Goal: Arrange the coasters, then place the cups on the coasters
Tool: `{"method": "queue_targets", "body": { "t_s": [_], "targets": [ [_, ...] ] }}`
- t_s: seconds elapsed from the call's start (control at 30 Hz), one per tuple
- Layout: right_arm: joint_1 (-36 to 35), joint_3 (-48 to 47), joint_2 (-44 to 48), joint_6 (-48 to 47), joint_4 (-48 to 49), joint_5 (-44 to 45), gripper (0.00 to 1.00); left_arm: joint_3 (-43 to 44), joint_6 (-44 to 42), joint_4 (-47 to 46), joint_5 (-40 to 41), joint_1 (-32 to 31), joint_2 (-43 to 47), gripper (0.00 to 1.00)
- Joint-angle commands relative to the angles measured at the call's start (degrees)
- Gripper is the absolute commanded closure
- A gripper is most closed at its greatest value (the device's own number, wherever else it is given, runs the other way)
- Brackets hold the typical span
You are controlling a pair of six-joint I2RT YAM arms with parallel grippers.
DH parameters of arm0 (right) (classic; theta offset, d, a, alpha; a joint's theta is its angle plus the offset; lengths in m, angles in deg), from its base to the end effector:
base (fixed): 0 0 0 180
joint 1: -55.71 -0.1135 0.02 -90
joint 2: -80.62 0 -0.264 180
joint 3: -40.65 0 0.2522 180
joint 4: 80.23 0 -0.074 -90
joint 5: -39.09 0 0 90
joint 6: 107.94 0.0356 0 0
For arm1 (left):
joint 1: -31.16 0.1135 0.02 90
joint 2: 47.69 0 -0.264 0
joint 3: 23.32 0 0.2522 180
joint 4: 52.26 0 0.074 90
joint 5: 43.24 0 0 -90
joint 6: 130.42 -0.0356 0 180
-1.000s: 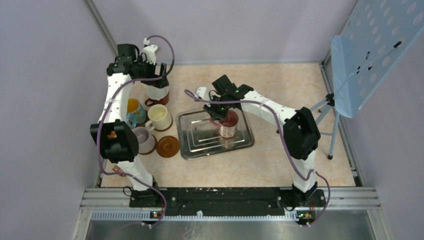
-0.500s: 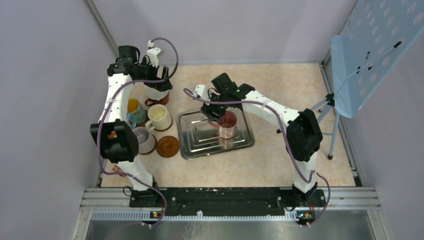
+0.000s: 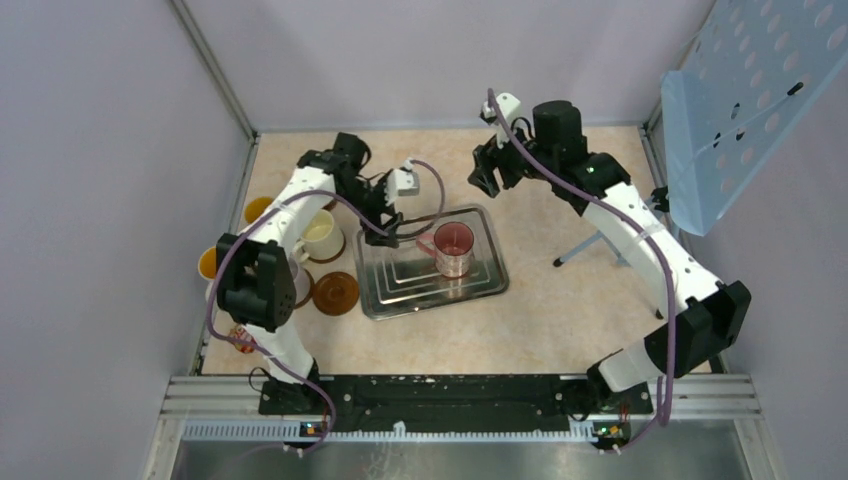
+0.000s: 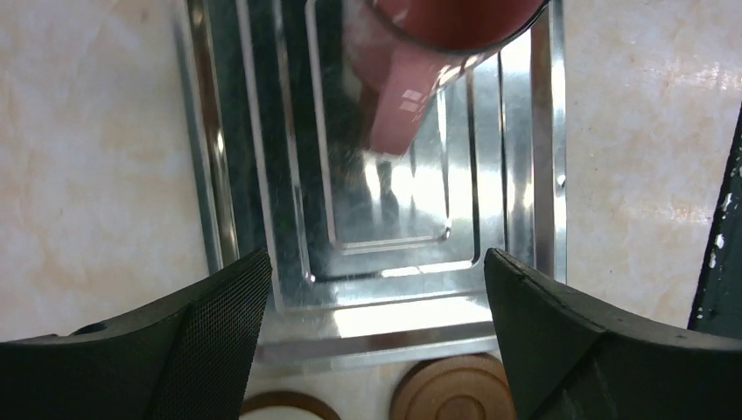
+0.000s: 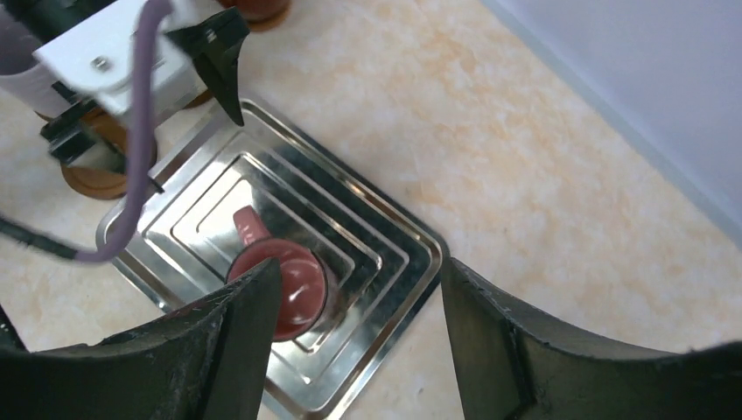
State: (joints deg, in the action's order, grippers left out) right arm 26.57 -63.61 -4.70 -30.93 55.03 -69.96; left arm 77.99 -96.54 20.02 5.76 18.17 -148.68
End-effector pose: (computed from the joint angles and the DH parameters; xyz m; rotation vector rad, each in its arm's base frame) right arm 0.2860 0.1728 0.4116 -0.9250 1.8096 0.5139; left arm 0.3395 -0.1023 0.2782 1.5408 1.9756 -0.7237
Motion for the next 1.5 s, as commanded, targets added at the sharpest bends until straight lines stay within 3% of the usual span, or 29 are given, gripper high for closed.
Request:
{"method": "queue_targets", "body": {
  "t_s": [0.0, 0.23, 0.43, 0.8, 1.07, 1.27, 1.47],
  "targets": [
    [3.69, 5.55, 1.34, 5.68, -2.30, 1.94, 0.33, 3.21, -5.67, -2.64, 3.69, -7.25, -0.38, 0.05],
    [7.72, 9.90, 3.83, 8.06, -2.51, 2.59, 0.34, 6.74, -9.87, -2.72, 8.57, -17.66, -8.04, 0.12],
    [9.18, 11.38, 5.04, 8.52, -2.35, 2.80, 0.34, 4.75, -7.97, -6.52, 12.62, -20.24, -10.08, 0.23],
    [9.26, 13.17, 5.93, 7.98, -2.23, 2.60, 0.34, 0.32, 2.92, -21.77, 15.38, -20.32, -11.79, 0.67],
    [9.24, 13.57, 5.95, 8.33, -1.88, 3.01, 0.34, 5.47, 4.61, -20.92, 13.58, -20.58, -15.37, 0.99],
    [9.27, 13.99, 6.53, 8.31, -1.48, 3.66, 0.34, 6.37, 10.43, -23.01, 11.77, -20.10, -11.65, 1.00],
    [9.28, 14.81, 6.76, 7.58, -0.82, 2.89, 0.34, 0.02, 17.49, -28.67, 10.38, -17.10, -1.62, 1.00]
  ]
}}
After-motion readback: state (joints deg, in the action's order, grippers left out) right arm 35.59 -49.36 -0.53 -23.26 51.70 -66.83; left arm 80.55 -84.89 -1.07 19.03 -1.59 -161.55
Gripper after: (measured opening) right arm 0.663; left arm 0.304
